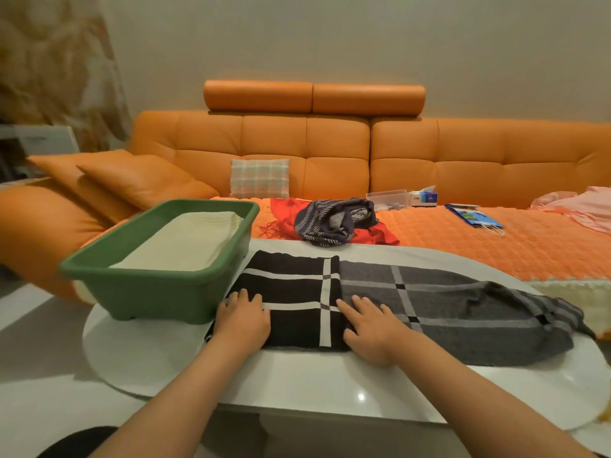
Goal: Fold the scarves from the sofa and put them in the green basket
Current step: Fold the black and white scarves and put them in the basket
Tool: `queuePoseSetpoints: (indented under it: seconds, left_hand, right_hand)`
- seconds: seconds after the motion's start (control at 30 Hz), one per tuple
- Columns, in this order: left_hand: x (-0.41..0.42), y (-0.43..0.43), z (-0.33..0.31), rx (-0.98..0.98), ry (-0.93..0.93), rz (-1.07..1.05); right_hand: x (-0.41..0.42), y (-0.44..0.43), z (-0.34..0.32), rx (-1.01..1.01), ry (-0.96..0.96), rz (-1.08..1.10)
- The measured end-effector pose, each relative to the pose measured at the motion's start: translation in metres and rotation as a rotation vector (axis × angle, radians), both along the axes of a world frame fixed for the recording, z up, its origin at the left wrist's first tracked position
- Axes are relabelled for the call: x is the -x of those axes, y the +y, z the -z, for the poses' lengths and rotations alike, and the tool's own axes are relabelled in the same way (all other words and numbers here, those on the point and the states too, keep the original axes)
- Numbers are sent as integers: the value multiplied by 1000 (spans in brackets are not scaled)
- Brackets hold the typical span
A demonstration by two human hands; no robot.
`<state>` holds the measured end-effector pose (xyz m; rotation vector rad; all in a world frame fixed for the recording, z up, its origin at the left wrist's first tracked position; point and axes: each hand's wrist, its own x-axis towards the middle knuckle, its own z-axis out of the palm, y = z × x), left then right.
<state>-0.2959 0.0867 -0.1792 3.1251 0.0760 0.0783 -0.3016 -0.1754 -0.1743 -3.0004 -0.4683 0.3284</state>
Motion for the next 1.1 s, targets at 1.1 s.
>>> queuePoseSetpoints:
  seconds: [1.1]
  left_hand:
    - [-24,-71,-65,672,62,326]
  right_hand:
    - [-151,55,-44,-681,-178,357]
